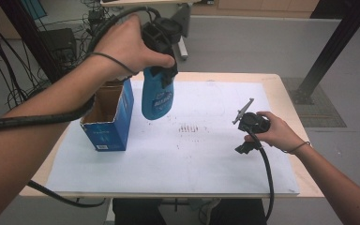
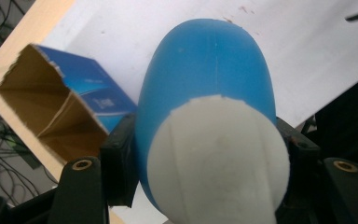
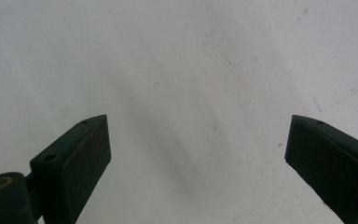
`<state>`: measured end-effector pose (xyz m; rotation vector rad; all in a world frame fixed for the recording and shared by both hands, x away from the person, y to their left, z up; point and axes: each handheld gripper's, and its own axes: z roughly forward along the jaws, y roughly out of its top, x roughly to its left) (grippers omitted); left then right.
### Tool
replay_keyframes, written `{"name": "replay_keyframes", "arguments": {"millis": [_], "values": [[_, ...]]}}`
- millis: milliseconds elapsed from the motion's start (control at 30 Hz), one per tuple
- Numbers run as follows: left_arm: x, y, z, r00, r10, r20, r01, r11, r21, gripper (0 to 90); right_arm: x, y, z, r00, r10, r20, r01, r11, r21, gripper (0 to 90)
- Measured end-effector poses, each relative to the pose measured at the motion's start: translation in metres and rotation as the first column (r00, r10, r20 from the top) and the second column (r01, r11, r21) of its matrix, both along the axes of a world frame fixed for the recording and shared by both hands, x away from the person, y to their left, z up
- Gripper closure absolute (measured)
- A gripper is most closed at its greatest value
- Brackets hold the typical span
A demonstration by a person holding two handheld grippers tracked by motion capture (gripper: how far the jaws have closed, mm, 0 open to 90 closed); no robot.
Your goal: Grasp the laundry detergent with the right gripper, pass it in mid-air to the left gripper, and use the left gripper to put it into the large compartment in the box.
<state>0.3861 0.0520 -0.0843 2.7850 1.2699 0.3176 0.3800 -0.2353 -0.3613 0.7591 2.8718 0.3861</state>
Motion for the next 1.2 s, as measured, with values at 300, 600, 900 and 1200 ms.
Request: {"name": "replay_keyframes", "arguments": {"millis": [300, 600, 900, 1200], "values": [[0.020, 0.044, 0.018, 0.9893, 0.142, 0.033, -0.141, 0.9896, -0.027, 37.3, 0.001, 0.000, -0.002, 0.9999, 0.004, -0.011, -0.004, 1.000, 0.009, 7.1], [0.036, 0.091, 0.022, 0.9676, 0.251, 0.026, -0.250, 0.9670, -0.051, 37.3, 0.002, 0.001, -0.004, 0.9998, -0.005, -0.017, 0.006, 1.000, 0.010, 7.1], [0.044, 0.128, 0.017, 0.9359, 0.352, 0.022, -0.350, 0.9345, -0.066, 37.3, 0.003, 0.001, -0.006, 0.9998, -0.008, -0.020, 0.008, 1.000, 0.011, 7.1], [0.050, 0.153, 0.014, 0.9012, 0.433, 0.025, -0.429, 0.8986, -0.093, 37.4, 0.003, 0.003, -0.007, 0.9997, -0.002, -0.023, 0.002, 1.000, 0.009, 7.1]]}}
